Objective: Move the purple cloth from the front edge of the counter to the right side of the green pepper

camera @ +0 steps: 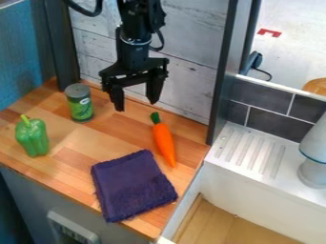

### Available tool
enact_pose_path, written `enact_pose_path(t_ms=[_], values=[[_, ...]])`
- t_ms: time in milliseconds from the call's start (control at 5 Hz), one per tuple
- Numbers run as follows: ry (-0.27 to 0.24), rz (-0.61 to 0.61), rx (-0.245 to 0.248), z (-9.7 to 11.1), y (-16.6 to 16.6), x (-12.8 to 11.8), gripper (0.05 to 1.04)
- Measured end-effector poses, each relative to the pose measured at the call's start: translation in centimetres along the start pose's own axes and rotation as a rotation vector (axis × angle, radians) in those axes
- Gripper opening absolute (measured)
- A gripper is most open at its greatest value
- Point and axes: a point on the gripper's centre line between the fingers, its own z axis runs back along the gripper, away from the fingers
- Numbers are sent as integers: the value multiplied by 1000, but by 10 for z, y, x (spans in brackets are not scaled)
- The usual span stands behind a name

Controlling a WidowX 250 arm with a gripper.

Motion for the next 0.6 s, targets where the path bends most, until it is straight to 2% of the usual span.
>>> enact_pose_path(t_ms=[400,600], values=[[43,-19,48,-34,12,-19,1005],[2,-80,75,-50,4,-45,1005]])
